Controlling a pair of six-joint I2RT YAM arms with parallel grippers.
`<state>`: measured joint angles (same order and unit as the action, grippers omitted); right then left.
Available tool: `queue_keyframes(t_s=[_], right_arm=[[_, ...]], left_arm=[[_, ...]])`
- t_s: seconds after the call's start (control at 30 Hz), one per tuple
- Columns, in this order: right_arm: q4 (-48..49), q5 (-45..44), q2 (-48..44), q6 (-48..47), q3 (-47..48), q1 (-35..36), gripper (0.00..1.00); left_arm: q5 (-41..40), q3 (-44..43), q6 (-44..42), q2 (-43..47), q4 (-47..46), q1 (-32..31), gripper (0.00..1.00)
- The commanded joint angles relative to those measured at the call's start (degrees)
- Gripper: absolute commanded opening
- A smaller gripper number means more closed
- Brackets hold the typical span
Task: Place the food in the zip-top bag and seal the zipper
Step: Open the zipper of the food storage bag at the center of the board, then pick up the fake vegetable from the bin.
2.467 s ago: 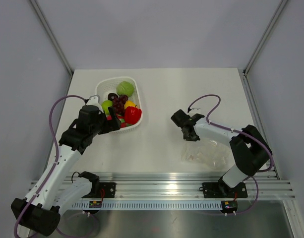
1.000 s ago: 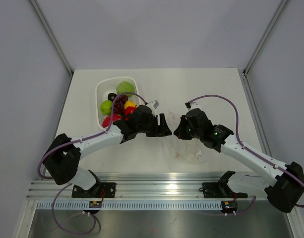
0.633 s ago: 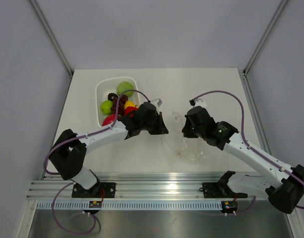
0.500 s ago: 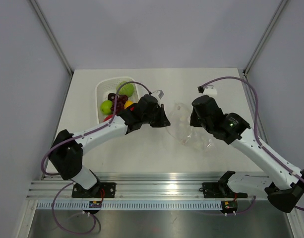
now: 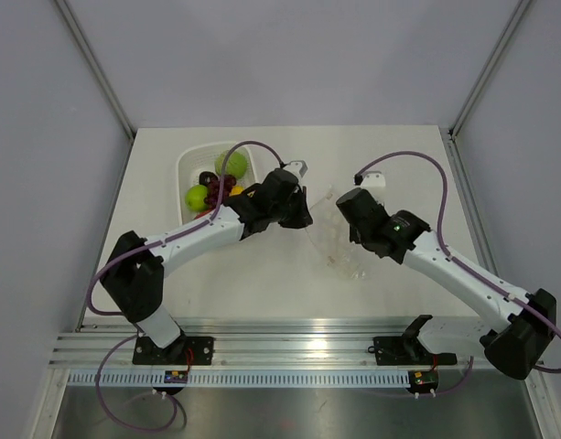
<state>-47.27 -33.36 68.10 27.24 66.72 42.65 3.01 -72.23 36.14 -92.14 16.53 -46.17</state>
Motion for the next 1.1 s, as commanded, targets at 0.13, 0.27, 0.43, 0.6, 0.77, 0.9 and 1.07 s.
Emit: queue_keyframes(t_s=[0.13,0.27,0.43,0.6,0.77,0.9,1.07], right_arm=[[11.6,5.1,1.9,10.0,-10.1,0.5,0.0],[13.8,5.5,1.4,10.5,-9.6,0.5,0.0],[13.6,6.1,0.8,9.7,-7.5,0.5,0.0],[14.5,8.3,0.3,9.7,-7.3,0.5,0.0],[14.5,10.9,0.1,9.5,-6.7,0.5,0.0],[14.2,11.1,0.4,9.0,-6.3,0.5,0.0],[14.0,11.8,1.2,8.6,-5.7,0.4,0.0]], left_arm=[[-2.7,-3.4,-5.4,-3.7,4.3,0.8,0.25],[-5.4,-4.0,-7.7,-0.4,6.8,0.9,0.6],[-9.2,-3.8,-11.4,5.7,11.6,2.5,0.8],[-10.8,-1.2,-10.5,13.5,11.9,8.3,0.79],[-20.0,0.6,-11.8,15.2,12.4,11.3,0.9],[-23.0,-4.1,-17.1,11.2,19.0,12.0,0.99],[-23.6,-4.3,-17.0,5.7,19.6,12.9,0.99]])
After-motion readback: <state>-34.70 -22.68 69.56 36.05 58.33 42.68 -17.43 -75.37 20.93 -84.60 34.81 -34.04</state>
